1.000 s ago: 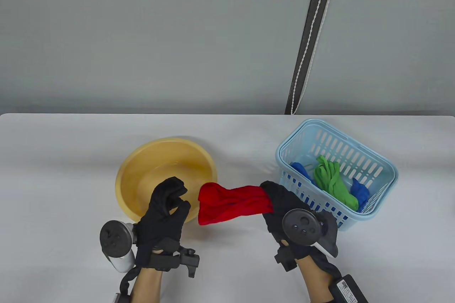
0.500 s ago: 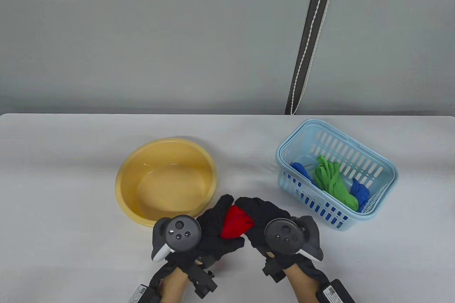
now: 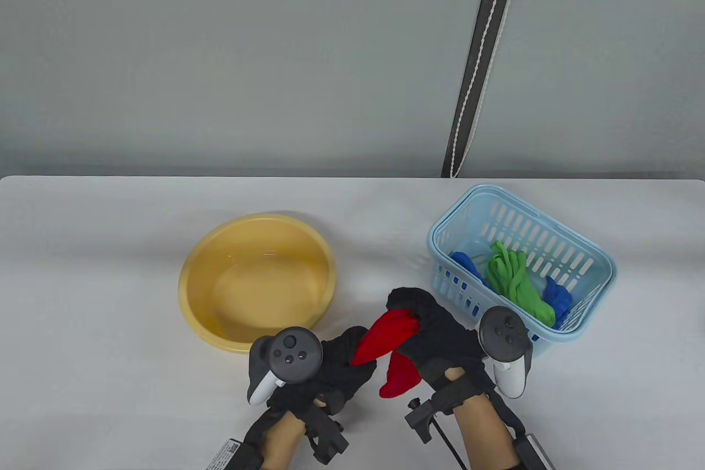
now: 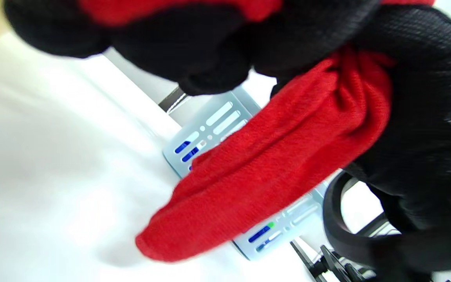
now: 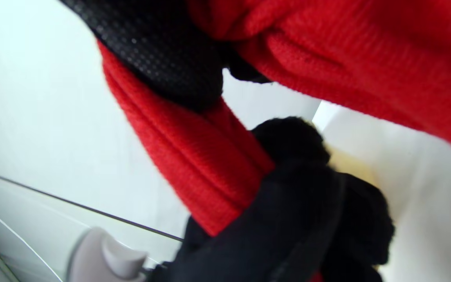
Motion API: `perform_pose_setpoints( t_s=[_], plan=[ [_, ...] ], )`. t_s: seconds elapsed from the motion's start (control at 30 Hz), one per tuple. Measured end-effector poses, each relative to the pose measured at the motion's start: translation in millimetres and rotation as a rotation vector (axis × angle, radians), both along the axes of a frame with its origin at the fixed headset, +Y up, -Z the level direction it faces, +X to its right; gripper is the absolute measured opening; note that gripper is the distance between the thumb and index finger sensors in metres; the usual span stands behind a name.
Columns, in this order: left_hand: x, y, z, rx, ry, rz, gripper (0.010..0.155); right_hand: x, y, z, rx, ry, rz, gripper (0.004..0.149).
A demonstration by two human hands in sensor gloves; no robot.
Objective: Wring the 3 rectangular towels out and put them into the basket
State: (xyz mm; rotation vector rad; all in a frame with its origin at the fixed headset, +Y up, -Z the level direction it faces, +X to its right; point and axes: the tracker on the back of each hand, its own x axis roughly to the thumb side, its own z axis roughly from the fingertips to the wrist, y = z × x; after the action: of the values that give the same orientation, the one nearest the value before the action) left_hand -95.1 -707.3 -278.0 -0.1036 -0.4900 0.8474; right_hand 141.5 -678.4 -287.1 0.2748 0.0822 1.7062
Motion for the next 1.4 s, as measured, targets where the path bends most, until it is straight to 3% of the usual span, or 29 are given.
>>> perform_pose_setpoints(
  t_s=[0.1, 0.17, 0.3, 0.37, 0.5, 0.63, 0.77, 1.0, 1.1, 1.3, 1.4],
  plan=[
    [7, -4, -5, -0.099, -0.098, -0.072, 0.088, 1, -6, 1, -0.036, 0.009, -0.059, 0.064],
    [15, -11, -7, -0.253, -0.203, -0.099, 0.109, -2, -9, 1, -0.049, 0.045, -0.1, 0.063],
    [25, -22, -8, -0.434, -0.26, -0.016, 0.119, -10, -12, 0, -0.07, 0.094, -0.149, 0.063],
    [26, -24, -10, -0.479, -0.283, -0.008, 0.116, -14, -12, 2, -0.065, 0.091, -0.155, 0.063],
    [30, -25, -13, -0.524, -0.318, 0.058, 0.091, -26, -9, 3, -0.075, 0.118, -0.205, 0.062],
    [28, -24, -14, -0.499, -0.308, 0.102, 0.061, -28, -10, 1, -0.077, 0.123, -0.259, 0.063],
    [29, -24, -13, -0.467, -0.279, 0.143, 0.046, -25, -13, 0, -0.078, 0.121, -0.304, 0.063],
    [21, -9, -9, -0.234, -0.171, 0.115, 0.034, -7, -7, 0, -0.062, 0.103, -0.369, 0.063],
    [18, -4, -8, -0.21, -0.153, 0.174, 0.032, 3, -4, 0, -0.037, 0.089, -0.371, 0.063],
    [16, 4, -6, -0.189, -0.151, 0.128, 0.042, 21, -2, 1, 0.002, 0.069, -0.335, 0.064],
    [16, 11, -3, -0.146, -0.129, 0.046, 0.055, 28, -2, 0, 0.022, 0.04, -0.295, 0.063]
  ],
)
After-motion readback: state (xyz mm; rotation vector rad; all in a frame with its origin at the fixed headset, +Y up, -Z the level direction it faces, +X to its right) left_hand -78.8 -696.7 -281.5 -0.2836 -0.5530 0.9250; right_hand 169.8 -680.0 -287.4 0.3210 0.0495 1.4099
